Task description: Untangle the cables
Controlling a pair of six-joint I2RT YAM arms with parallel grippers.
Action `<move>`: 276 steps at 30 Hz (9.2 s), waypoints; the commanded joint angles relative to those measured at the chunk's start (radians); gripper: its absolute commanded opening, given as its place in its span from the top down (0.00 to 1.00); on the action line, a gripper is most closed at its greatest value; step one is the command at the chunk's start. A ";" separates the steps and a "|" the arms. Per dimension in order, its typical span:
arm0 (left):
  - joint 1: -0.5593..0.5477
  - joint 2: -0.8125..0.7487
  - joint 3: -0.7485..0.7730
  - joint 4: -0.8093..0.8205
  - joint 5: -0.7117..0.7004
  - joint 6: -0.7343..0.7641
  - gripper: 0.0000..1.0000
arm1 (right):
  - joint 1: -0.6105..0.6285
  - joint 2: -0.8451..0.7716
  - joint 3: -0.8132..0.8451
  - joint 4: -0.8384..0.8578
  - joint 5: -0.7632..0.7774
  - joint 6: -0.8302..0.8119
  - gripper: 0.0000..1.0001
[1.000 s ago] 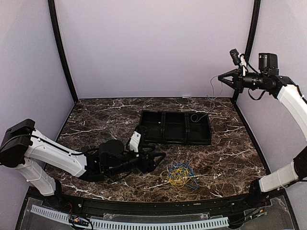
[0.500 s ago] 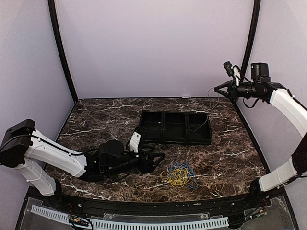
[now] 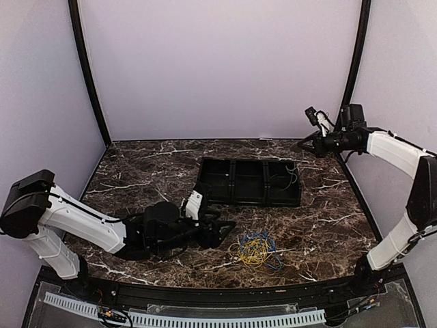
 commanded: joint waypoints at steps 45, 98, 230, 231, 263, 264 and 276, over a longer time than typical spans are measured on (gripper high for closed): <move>-0.007 -0.058 0.031 -0.248 0.017 0.061 0.33 | 0.226 -0.255 -0.211 -0.197 0.189 -0.206 0.55; -0.104 0.284 0.170 -0.241 0.176 0.399 0.66 | 0.581 -0.137 -0.460 -0.151 0.146 -0.365 0.48; 0.031 -0.233 0.824 -1.090 -0.207 0.154 1.00 | -0.054 -0.636 -0.496 0.113 -0.031 0.164 0.30; 0.032 -0.210 0.887 -1.106 -0.195 0.151 1.00 | -0.078 -0.643 -0.496 0.134 -0.010 0.187 0.29; 0.207 0.481 1.519 -0.915 0.176 -0.010 1.00 | -0.216 -0.657 -0.546 0.147 0.090 0.125 0.28; 0.208 0.508 1.520 -0.893 0.183 -0.021 1.00 | -0.217 -0.656 -0.546 0.146 0.090 0.123 0.28; 0.209 0.690 1.531 -0.748 0.184 -0.075 1.00 | -0.216 -0.657 -0.552 0.138 0.086 0.102 0.28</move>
